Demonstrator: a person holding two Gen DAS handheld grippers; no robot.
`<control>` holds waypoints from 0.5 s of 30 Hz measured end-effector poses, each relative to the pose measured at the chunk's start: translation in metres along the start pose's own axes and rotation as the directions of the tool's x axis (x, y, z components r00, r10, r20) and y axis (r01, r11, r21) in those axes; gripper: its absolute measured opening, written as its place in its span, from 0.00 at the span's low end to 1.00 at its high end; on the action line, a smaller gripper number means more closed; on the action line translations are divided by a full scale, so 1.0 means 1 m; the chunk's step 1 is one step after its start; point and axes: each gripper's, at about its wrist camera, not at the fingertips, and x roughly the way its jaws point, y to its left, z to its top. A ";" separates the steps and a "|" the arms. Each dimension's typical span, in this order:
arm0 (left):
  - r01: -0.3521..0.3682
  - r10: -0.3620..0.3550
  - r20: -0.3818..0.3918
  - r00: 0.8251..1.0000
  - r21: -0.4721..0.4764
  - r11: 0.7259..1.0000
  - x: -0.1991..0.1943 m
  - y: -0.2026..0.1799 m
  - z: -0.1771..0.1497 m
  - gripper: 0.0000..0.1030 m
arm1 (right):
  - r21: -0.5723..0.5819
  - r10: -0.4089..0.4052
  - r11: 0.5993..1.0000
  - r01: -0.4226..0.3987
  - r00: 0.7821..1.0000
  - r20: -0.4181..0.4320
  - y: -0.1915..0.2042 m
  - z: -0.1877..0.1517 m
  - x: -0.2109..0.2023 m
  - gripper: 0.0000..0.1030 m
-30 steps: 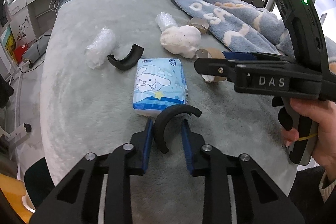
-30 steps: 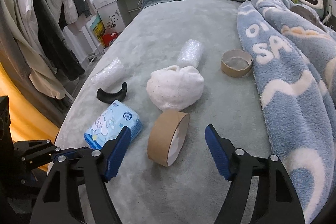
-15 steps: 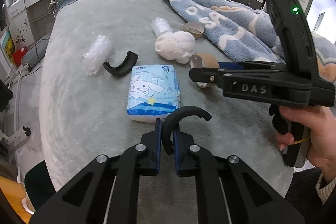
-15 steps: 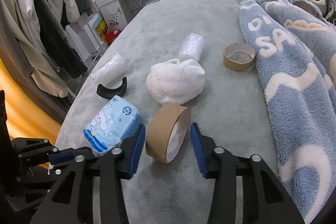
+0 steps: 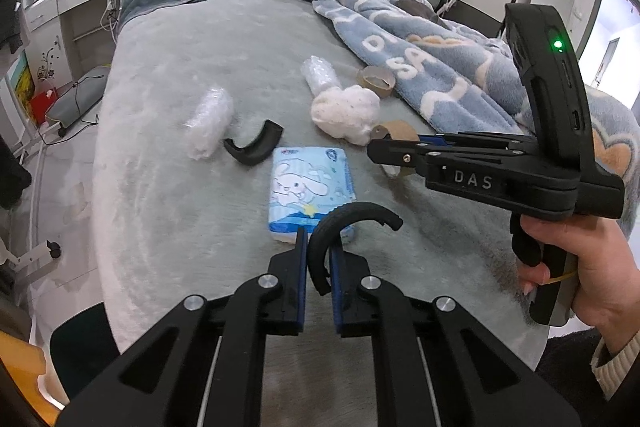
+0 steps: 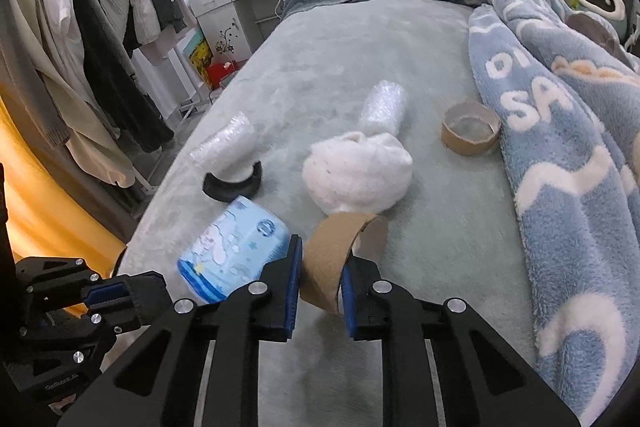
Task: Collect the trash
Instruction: 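Grasp the brown tape roll by its rim with the right tool, then carry the plastic piece to the bin and open the left tool while the right tool carries the tape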
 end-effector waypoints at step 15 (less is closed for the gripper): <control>-0.075 0.076 0.011 0.997 -0.068 0.995 -0.020 0.044 -0.003 0.11 | -0.031 0.065 0.998 -0.064 0.997 0.043 0.036 0.022 -0.002 0.09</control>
